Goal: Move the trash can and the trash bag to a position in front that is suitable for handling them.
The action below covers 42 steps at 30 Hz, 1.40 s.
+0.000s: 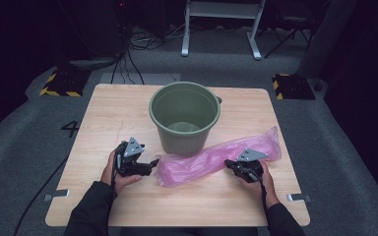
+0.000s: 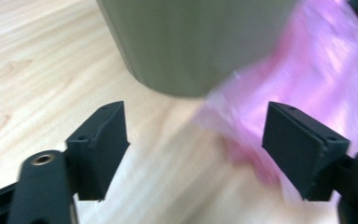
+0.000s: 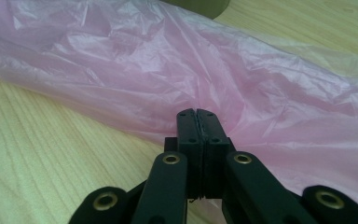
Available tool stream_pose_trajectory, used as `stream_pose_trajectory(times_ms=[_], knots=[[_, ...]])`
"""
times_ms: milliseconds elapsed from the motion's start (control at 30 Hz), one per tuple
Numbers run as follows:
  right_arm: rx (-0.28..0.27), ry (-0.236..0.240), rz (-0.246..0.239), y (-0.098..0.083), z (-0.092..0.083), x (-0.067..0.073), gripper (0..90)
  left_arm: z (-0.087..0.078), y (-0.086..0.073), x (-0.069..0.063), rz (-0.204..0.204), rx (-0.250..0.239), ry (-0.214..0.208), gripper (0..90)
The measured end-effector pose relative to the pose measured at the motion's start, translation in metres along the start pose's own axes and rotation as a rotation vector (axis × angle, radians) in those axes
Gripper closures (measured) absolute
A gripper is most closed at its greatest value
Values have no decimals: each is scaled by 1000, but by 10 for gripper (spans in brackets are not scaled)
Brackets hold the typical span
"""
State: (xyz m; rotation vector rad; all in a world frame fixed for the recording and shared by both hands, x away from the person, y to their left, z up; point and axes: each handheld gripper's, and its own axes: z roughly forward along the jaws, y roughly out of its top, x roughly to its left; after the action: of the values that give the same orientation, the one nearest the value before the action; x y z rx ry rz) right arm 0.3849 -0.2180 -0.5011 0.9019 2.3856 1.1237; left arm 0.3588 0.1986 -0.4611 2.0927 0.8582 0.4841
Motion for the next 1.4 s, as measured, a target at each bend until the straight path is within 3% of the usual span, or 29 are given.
stream_pose_trajectory(times_ms=[133, 167, 200, 300, 367, 433, 467, 567, 733, 967, 1067, 1133, 1167, 1200, 1267, 1333, 1400], knots=[[-18, 0, 0, -2, -5, -2, 900, -13, -17, 2, -10, 24, 6, 198], [-32, -3, -3, -2, -9, -3, 900, -16, -27, 5, -23, 70, 56, 200], [-41, -3, -2, -1, -11, -3, 900, -17, -32, 6, -40, 89, 72, 210], [-68, -2, -6, 1, -16, -2, 900, -19, -46, 12, -80, 138, 86, 212], [-82, -1, -16, 2, -19, -1, 900, -19, -52, 13, -106, 141, 85, 213], [-90, 5, -28, 3, -21, 1, 900, -18, -55, 11, -80, 177, 106, 216], [-94, 3, -36, 4, -22, 2, 900, -17, -56, 10, -71, 177, 118, 209], [-99, 4, -45, 6, -23, 3, 900, -17, -57, 9, -85, 173, 97, 210], [-72, 22, -47, 4, -18, 3, 896, -15, -58, 8, -75, 171, 100, 203], [-52, 43, -57, 2, -13, 6, 835, -11, -62, 14, -122, 139, 65, 182], [-48, 61, -75, 2, -13, 9, 800, -11, -62, 14, -120, 138, 68, 171], [-50, 81, -85, 3, -13, 10, 708, -11, -62, 14, -119, 136, 67, 171], [-50, 81, -85, 3, -13, 10, 708, -11, -62, 14, -119, 136, 67, 170], [-53, 86, -86, 4, -12, 13, 541, -11, -62, 14, -119, 137, 66, 170], [-47, 74, -92, 6, -10, 16, 369, -10, -62, 14, -115, 137, 66, 170], [-59, 54, -86, 8, -10, 19, 245, -10, -62, 14, -115, 136, 66, 170], [-65, 50, -86, 11, -8, 20, 177, -10, -62, 14, -114, 135, 67, 170]])
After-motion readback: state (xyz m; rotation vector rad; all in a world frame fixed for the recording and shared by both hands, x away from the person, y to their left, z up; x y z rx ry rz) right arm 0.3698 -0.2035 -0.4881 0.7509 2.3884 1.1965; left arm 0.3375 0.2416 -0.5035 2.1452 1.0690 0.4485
